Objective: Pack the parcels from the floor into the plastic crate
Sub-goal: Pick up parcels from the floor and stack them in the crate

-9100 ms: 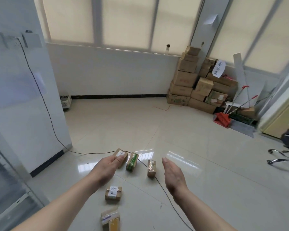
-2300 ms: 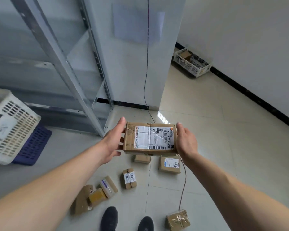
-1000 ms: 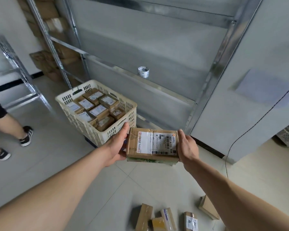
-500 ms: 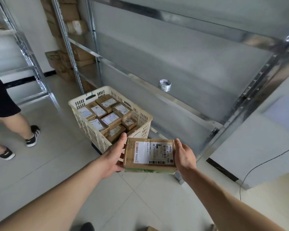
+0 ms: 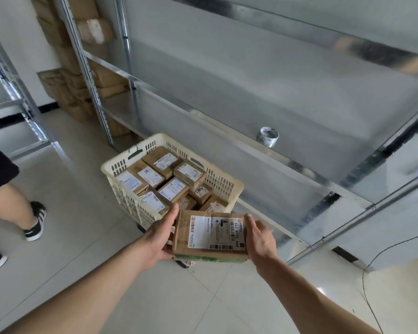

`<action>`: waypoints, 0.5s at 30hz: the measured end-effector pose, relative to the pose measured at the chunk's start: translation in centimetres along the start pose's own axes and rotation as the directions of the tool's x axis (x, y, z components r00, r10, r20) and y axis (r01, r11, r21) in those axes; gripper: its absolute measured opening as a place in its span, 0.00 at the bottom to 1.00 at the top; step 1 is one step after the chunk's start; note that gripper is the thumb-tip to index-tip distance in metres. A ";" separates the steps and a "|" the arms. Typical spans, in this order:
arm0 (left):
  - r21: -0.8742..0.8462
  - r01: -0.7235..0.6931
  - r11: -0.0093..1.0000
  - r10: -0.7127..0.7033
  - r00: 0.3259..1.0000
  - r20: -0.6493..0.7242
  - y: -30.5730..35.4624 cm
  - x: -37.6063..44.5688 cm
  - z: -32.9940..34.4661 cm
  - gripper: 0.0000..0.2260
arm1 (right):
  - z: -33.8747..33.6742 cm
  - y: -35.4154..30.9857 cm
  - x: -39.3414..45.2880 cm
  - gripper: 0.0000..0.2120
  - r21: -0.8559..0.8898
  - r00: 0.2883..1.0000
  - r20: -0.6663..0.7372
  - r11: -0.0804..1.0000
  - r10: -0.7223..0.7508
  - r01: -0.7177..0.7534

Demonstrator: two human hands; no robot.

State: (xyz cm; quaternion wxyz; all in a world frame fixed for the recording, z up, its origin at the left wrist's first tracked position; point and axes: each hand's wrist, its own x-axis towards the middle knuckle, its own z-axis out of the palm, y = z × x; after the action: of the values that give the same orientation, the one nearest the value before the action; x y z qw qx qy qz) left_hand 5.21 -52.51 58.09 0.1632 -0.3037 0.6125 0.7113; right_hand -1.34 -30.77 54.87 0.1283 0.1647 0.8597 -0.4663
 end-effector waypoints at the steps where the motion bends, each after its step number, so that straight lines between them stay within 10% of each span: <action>1: 0.012 0.006 1.000 -0.006 1.000 0.006 0.2 0.6 -0.7 0.19 | 0.6 -0.4 0.3 0.22 -0.002 1.000 0.007 1.000 0.003 -0.003; 15: 0.118 0.093 0.989 -0.099 0.994 0.042 5.4 11.8 -4.3 0.22 | 6.8 -5.0 10.2 0.22 0.016 0.998 0.056 0.999 0.028 -0.029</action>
State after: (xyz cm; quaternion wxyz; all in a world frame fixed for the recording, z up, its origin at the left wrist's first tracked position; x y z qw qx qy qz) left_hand -6.03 -59.36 54.54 0.2291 -0.3058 0.6334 0.6729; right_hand -12.20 -37.40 51.24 0.1574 0.1650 0.8495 -0.4758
